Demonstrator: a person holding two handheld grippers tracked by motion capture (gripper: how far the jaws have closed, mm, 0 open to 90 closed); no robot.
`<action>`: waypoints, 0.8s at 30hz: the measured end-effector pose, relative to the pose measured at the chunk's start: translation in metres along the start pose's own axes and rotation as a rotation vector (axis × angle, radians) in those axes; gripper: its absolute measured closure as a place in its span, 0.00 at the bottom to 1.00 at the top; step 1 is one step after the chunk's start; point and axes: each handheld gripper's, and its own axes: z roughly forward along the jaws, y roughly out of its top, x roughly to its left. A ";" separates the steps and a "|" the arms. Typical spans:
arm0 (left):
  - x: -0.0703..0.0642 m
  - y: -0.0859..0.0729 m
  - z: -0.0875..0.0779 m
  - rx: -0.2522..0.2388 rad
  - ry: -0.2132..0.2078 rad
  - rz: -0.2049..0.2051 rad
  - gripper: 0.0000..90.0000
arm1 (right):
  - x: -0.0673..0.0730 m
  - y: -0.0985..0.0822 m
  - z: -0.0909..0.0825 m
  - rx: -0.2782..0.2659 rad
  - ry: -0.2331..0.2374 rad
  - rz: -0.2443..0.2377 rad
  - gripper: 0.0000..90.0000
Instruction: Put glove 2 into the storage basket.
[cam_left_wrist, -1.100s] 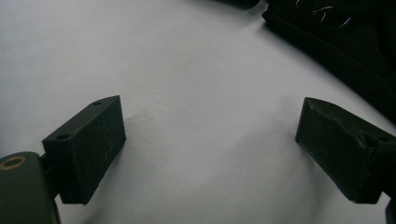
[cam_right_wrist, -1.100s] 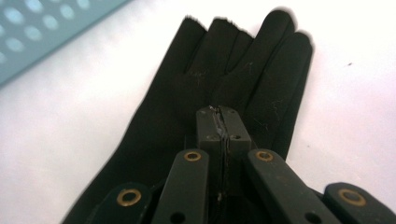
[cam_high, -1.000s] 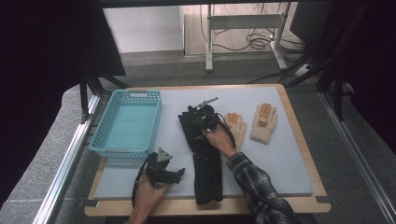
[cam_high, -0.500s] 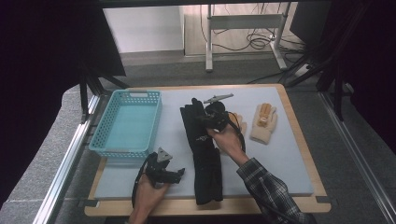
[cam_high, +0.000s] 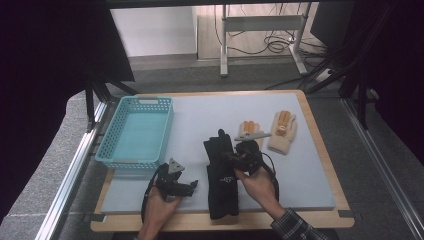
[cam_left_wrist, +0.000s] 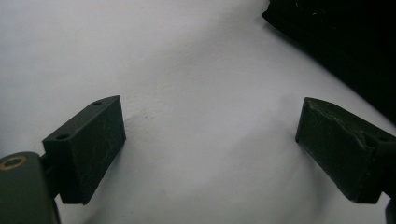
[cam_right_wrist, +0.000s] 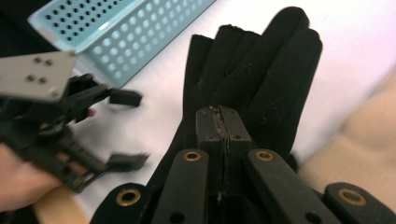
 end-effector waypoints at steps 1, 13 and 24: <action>0.000 0.000 0.000 -0.003 0.000 -0.005 0.09 | 0.001 -0.004 -0.002 0.000 0.013 0.014 0.97; -0.001 0.000 0.000 -0.004 0.002 -0.006 0.09 | -0.004 -0.051 0.003 0.041 0.024 0.037 0.79; 0.000 0.000 0.000 -0.003 0.002 -0.005 0.09 | -0.030 -0.051 -0.002 0.020 0.008 -0.109 0.87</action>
